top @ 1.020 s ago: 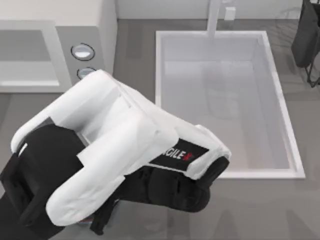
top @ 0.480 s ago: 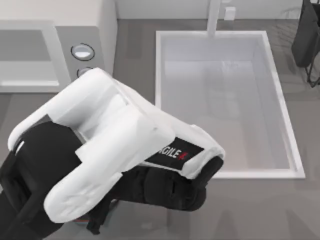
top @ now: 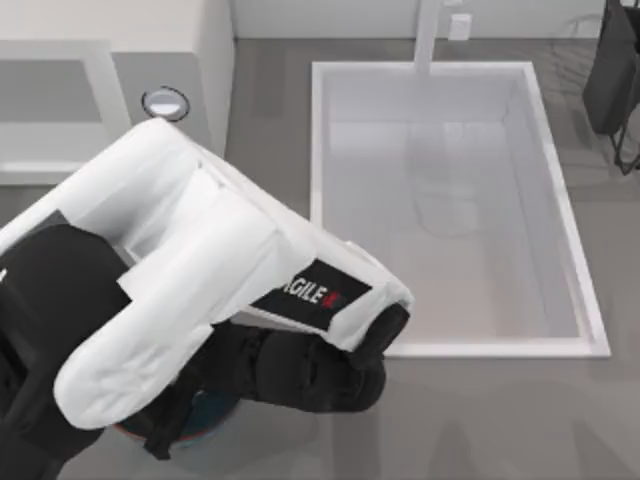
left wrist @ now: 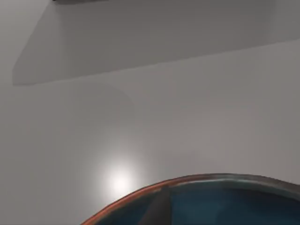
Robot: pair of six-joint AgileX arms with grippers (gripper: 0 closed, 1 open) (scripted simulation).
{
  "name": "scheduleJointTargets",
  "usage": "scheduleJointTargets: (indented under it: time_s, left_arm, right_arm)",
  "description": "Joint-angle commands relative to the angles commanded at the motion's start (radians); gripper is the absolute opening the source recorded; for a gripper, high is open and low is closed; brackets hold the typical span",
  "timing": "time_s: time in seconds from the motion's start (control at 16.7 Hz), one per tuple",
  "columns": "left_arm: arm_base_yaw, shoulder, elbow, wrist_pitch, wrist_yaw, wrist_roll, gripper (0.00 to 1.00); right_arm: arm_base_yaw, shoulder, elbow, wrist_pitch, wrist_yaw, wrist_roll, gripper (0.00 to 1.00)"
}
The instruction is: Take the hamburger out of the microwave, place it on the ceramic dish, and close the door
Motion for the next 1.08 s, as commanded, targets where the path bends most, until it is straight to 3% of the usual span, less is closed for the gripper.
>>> scheduleJointTargets:
  time_s: [0.18, 0.96, 1.08]
  left_arm:
    - [0.0, 0.0, 0.0, 0.0, 0.0, 0.0, 0.0]
    - [0.0, 0.0, 0.0, 0.0, 0.0, 0.0, 0.98]
    - [0.0, 0.0, 0.0, 0.0, 0.0, 0.0, 1.0]
  right_arm:
    - [0.0, 0.0, 0.0, 0.0, 0.0, 0.0, 1.0]
    - [0.0, 0.0, 0.0, 0.0, 0.0, 0.0, 1.0]
    - [0.0, 0.0, 0.0, 0.0, 0.0, 0.0, 1.0]
